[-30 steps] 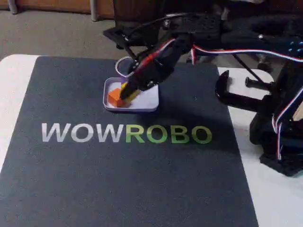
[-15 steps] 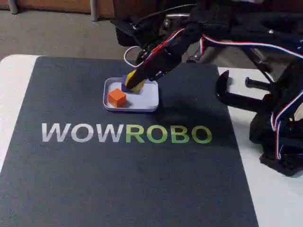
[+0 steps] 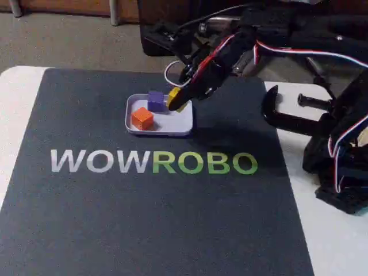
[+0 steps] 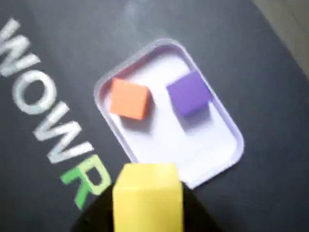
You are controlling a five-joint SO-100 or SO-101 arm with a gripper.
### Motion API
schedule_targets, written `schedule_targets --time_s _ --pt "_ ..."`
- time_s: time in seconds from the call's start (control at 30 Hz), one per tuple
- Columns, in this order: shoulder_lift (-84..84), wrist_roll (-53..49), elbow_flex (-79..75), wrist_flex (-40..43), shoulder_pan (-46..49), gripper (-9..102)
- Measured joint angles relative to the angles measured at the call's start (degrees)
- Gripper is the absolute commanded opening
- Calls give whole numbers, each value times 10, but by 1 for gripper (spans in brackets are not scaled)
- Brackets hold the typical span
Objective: Move blocks one by one until all three blocks are in the tray.
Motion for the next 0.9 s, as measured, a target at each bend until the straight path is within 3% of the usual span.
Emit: schedule_targets --time_s 0.33,0.57,0.9 --pt "1 -4 0 1 1 0" --pt "1 -4 0 1 5 12" --pt "1 2 0 1 4 16"
